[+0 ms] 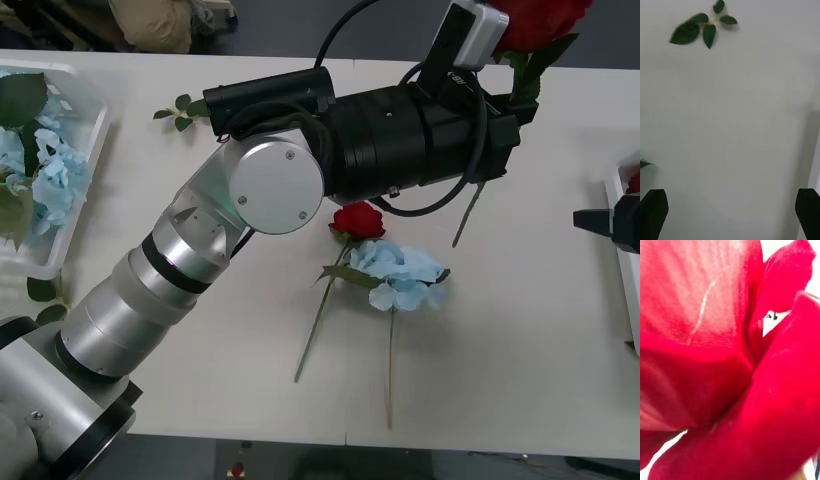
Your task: Put the red flowers into the right box and the blue flowers into the left box
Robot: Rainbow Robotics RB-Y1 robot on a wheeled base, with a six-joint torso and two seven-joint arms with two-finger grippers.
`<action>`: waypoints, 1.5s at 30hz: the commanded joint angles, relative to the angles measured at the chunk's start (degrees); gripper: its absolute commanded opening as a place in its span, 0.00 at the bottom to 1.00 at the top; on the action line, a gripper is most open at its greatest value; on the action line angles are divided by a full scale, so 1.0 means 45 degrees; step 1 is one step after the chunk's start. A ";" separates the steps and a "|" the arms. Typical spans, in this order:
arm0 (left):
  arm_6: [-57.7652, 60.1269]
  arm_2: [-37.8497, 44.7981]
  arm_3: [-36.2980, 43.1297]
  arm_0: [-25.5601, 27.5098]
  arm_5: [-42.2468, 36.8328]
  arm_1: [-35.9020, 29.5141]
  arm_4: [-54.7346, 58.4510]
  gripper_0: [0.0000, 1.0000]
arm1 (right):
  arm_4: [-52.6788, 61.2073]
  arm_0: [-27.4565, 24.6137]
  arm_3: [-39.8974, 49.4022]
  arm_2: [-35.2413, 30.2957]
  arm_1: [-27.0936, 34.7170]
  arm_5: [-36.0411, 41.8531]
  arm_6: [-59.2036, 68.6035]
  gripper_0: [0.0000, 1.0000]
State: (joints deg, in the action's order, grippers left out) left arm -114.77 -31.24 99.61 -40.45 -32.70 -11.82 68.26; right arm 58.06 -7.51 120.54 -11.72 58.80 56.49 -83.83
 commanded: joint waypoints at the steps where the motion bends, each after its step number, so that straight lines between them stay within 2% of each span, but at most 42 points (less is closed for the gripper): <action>1: -0.0062 0.0048 0.0540 -0.0367 0.0060 -0.0108 0.0066 0.00 | 0.0886 -0.1750 0.2040 -0.1770 -0.1074 -0.0677 -0.0375 1.00; 5: -0.0062 0.0048 0.0540 -0.0367 0.0060 -0.0108 0.0066 0.00 | 0.1453 -0.2551 0.3212 -0.2199 -0.2187 -0.1302 -0.1488 1.00; 8: -0.0062 0.0048 0.0540 -0.0367 0.0060 -0.0108 0.0066 0.00 | 0.2097 -0.2551 0.3544 -0.1965 -0.3105 -0.1888 -0.2543 1.00; 14: -0.0062 0.0048 0.0540 -0.0367 0.0060 -0.0108 0.0066 0.00 | 0.2254 -0.1262 0.3290 -0.0696 -0.4355 -0.2045 -0.4164 1.00; 24: -0.0062 0.0048 0.0540 -0.0367 0.0060 -0.0108 0.0066 0.00 | 0.2312 0.1492 0.1787 0.1804 -0.4511 -0.2045 -0.5082 1.00; 25: -0.0062 0.0048 0.0540 -0.0367 0.0060 -0.0108 0.0066 0.00 | 0.2312 0.1707 0.1611 0.2000 -0.4511 -0.2045 -0.5121 0.96; 26: -0.0062 0.0048 0.0540 -0.0367 0.0060 -0.0108 0.0066 0.00 | 0.2293 0.1922 0.1435 0.2195 -0.4511 -0.2045 -0.5160 0.84; 28: -0.0062 0.0048 0.0540 -0.0367 0.0060 -0.0108 0.0066 0.00 | 0.2273 0.2371 0.1025 0.2605 -0.4492 -0.2064 -0.5258 0.43; 29: -0.0062 0.0048 0.0540 -0.0367 0.0060 -0.0108 0.0066 0.00 | 0.2273 0.2449 0.0947 0.2664 -0.4511 -0.2064 -0.5277 0.33; 30: -0.0062 0.0048 0.0540 -0.0367 0.0060 -0.0108 0.0066 0.00 | 0.2254 0.2605 0.0830 0.2781 -0.4511 -0.2064 -0.5317 0.14; 31: -0.0062 0.0048 0.0540 -0.0367 0.0060 -0.0108 0.0066 0.00 | 0.2254 0.2723 0.0771 0.2879 -0.4492 -0.2064 -0.5336 0.03; 32: -0.0062 0.0048 0.0540 -0.0367 0.0060 -0.0108 0.0066 0.00 | 0.2254 0.2840 0.0693 0.2957 -0.4511 -0.2064 -0.5375 0.00; 45: -0.0062 0.0048 0.0540 -0.0367 0.0060 -0.0108 0.0066 0.00 | 0.2254 0.2977 0.0595 0.3093 -0.4492 -0.1810 -0.5473 0.00</action>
State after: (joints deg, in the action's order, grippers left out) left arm -114.77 -31.22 99.29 -40.43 -32.78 -13.78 68.04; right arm 68.08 5.75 122.91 1.77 37.95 47.69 -106.35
